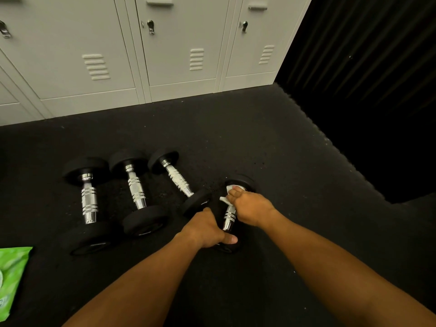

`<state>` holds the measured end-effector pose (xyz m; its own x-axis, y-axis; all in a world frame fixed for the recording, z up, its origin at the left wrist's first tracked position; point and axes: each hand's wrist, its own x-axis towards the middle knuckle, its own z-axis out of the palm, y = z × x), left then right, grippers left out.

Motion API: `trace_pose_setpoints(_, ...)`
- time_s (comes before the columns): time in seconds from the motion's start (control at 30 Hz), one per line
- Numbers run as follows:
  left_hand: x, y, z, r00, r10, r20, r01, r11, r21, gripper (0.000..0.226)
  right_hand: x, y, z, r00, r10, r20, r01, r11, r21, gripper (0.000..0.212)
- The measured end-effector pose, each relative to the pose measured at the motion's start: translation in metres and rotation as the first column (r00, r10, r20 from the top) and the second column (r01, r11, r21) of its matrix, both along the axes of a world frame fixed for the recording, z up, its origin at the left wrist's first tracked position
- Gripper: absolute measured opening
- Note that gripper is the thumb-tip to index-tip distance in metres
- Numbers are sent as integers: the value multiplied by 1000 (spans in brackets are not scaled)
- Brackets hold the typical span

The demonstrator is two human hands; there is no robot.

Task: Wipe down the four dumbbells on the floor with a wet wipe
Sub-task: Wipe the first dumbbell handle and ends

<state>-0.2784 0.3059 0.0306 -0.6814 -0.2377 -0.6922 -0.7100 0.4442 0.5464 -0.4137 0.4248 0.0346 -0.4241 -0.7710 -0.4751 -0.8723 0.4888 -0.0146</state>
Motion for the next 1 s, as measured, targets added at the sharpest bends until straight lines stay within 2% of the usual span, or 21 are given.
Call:
trace_pose_setpoints(0.17,1,1,1,1000,6,-21,-6,1000,3,106,30,29,-9,973,-183,140,202,970,-135,77)
trace_pose_setpoints(0.27,0,0,1,1000,1,-19,-1,1000,5,107,40,35,-12,969,-171,178,196,971,-136,76)
trace_pose_setpoints(0.5,0,-3,0,1000,0,-14,0,1000,-9,105,13,7,-4,973,-190,133,201,977,-75,70)
trace_pose_setpoints(0.63,0,-4,-1,1000,3,-20,-3,1000,10,102,38,17,-9,920,-294,260,337,931,-139,70)
trace_pose_setpoints(0.7,0,-4,-2,1000,5,-21,-5,1000,20,101,57,31,-14,829,-383,408,495,842,-214,66)
trace_pose_setpoints(0.77,-2,-5,-2,1000,-1,-14,1,1000,17,106,75,40,-15,671,-455,585,684,685,-252,59)
trace_pose_setpoints(0.83,-2,-5,-2,1000,-2,-8,2,1000,13,112,86,42,-17,493,-504,709,835,502,-224,50)
trace_pose_setpoints(0.9,-2,-5,-3,1000,3,-14,-3,1000,16,114,90,39,-15,312,-576,756,929,351,-116,43)
trace_pose_setpoints(1.0,-1,-5,-3,1000,4,-16,-3,1000,20,115,80,29,-5,128,-645,753,973,229,30,30)
